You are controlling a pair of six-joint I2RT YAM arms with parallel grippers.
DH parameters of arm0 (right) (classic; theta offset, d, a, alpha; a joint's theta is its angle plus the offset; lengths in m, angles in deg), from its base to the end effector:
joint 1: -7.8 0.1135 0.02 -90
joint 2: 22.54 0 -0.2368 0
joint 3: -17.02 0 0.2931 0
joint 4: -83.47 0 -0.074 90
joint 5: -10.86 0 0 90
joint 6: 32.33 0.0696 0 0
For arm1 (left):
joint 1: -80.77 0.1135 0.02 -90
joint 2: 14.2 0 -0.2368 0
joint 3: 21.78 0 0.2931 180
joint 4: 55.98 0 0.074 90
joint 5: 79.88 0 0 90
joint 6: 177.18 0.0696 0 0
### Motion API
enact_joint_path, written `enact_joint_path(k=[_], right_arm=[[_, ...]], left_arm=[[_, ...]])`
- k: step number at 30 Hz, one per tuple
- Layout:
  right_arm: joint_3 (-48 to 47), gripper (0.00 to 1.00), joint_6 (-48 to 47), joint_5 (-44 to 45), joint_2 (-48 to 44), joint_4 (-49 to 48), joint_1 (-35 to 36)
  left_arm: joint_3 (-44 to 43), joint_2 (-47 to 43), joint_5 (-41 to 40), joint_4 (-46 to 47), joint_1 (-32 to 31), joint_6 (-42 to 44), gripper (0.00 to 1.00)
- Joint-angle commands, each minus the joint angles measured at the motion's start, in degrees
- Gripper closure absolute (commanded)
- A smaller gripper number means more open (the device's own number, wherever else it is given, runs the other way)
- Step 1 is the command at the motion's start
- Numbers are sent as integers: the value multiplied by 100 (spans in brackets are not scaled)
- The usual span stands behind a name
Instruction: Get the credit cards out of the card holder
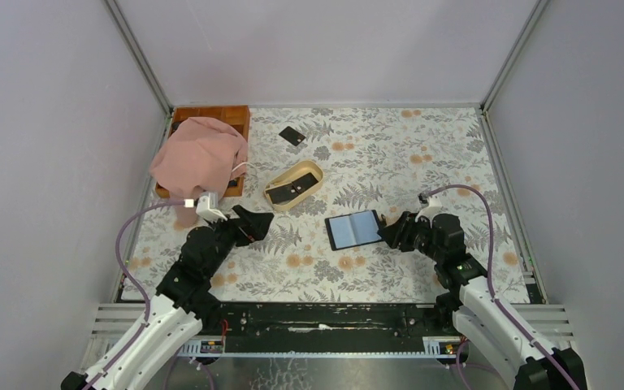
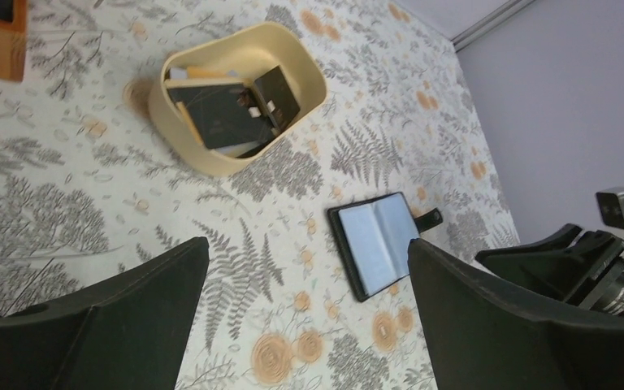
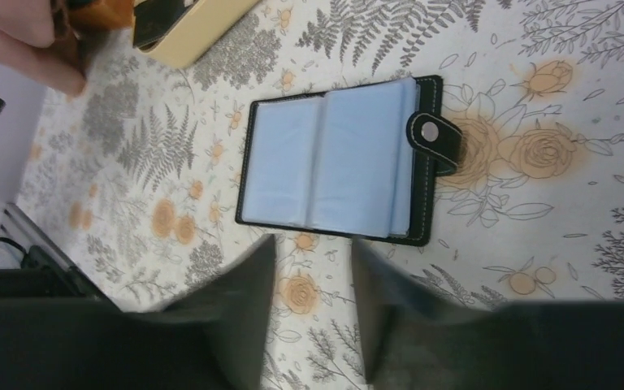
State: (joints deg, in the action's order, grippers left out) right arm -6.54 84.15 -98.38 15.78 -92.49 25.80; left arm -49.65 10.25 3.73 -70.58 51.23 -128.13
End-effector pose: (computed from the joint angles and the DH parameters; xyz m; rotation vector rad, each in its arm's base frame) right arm 0.2306 0.0990 0.1406 -0.0921 1.9682 0.8369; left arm 0.2104 -0.1103 0.2012 -0.2657 1.8143 -0.7851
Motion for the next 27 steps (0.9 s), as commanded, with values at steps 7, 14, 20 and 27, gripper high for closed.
enact_joint_path(k=[7,14,20,27], right_arm=[[-280,63,-142,184,51,130,17],[-302,62,-192,475,72,186,19],[-253,1,-85,796,-8,106,17],[-285,1,-98,977,-8,221,19]], left_arm=[[463,-593,-44,-451,10,245,0],[475,-415,-67,-424,10,298,0],[529,-477,-162,-449,10,285,0],[499,-606,-289,-498,10,336,0]])
